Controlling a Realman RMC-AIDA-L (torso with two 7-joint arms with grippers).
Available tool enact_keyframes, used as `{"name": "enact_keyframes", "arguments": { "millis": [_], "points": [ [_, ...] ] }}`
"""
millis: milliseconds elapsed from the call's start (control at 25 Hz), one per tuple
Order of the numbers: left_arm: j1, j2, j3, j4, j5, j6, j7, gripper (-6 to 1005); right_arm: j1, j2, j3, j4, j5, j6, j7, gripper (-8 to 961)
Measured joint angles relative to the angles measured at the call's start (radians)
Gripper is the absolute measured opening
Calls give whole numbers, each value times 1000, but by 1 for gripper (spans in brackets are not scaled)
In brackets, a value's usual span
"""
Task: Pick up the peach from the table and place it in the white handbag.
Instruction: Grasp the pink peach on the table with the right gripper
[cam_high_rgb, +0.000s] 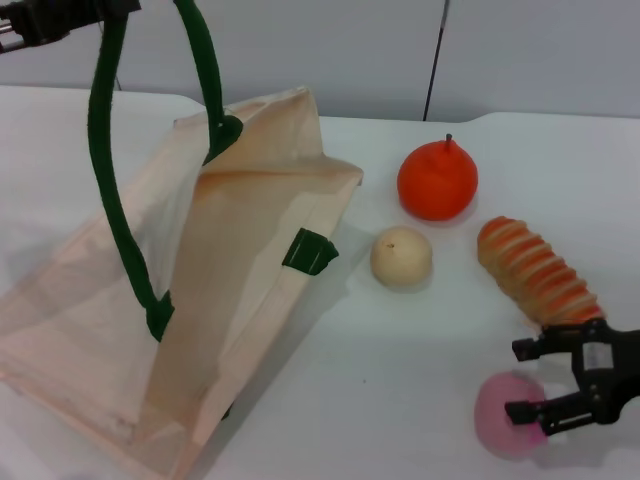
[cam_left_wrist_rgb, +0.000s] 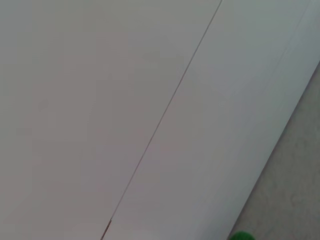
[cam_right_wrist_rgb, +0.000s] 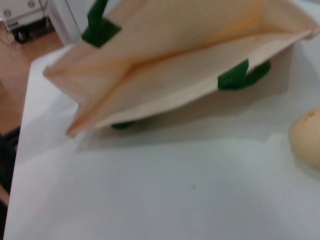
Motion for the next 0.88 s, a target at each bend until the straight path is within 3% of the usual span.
{"name": "enact_keyframes", "arguments": {
  "millis": [240,880],
  "points": [
    [0,0,0,0,-1,0,0,122,8,14,-1,0,-52,-10,9,895],
    [3,-2,0,0,-9,0,3,122,8,13,-1,1,-77,-22,3,891]
  ]
}}
